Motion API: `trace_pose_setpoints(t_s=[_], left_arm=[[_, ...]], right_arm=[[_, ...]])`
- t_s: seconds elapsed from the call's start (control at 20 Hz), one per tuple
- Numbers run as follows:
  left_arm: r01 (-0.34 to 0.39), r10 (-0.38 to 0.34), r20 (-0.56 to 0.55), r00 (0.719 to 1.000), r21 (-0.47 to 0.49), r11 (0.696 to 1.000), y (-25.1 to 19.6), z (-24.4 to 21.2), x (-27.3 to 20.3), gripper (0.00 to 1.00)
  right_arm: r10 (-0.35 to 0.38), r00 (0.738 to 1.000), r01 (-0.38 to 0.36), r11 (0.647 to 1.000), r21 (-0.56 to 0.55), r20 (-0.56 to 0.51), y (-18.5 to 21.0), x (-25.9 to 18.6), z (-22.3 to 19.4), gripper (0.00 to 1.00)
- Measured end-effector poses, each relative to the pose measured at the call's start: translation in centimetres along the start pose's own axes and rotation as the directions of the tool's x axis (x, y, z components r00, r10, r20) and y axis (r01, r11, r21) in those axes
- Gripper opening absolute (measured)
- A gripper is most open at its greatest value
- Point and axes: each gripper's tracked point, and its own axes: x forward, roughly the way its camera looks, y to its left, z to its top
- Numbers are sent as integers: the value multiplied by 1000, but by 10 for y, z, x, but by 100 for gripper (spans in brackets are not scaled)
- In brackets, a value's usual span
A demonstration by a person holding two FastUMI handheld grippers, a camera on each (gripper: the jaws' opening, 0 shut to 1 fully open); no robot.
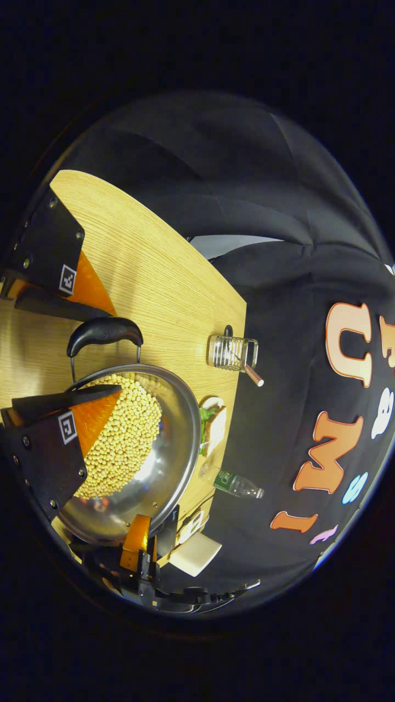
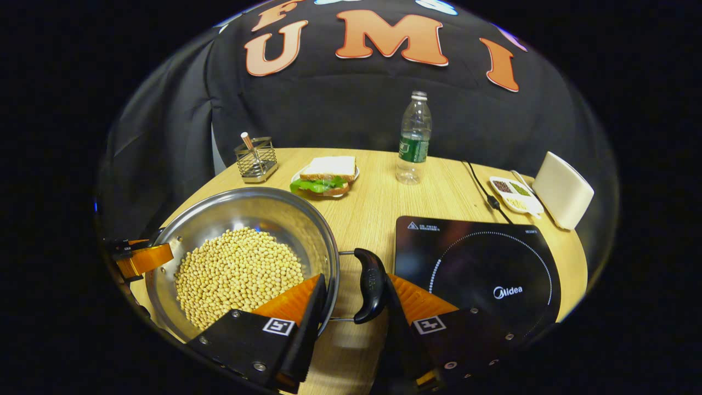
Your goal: First push the handle of the pot to place it horizontally, then grasp the pot with both hands and set it on the induction cooktop.
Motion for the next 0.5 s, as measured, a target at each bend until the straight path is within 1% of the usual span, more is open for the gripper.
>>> trace_pose_setpoints(t_s=[0.1, 0.15, 0.3, 0.35, 0.4, 0.45, 0.5], left_arm=[[-29, 29, 21, 999, -24, 999, 0, 7, -2, 57], [-32, 33, 8, 999, -31, 999, -1, 3, -5, 55], [-23, 22, -6, 1000, -95, 995, -8, -8, -18, 53], [-24, 22, -17, 1000, -107, 994, -10, -12, -21, 51], [-28, 25, -24, 999, -118, 993, -13, -16, -21, 53], [-29, 27, -20, 999, -117, 993, -16, -14, -23, 53], [-31, 30, -10, 999, -114, 993, -19, -10, -29, 51]], right_arm=[[5, 1000, -5, 1000, 23, 0, 2, 2, 2, 59], [10, 1000, -10, 1000, 23, -4, 1, 2, 1, 55], [3, 999, -4, 1000, 25, 36, -3, -7, 12, 51], [-1, 999, 0, 1000, 21, 48, -5, -13, 14, 51], [-6, 998, 5, 1000, 15, 59, -7, -20, 16, 46], [-9, 998, 8, 1000, 16, 67, -10, -26, 18, 51], [-6, 998, 4, 1000, 24, 69, -11, -30, 19, 46]])
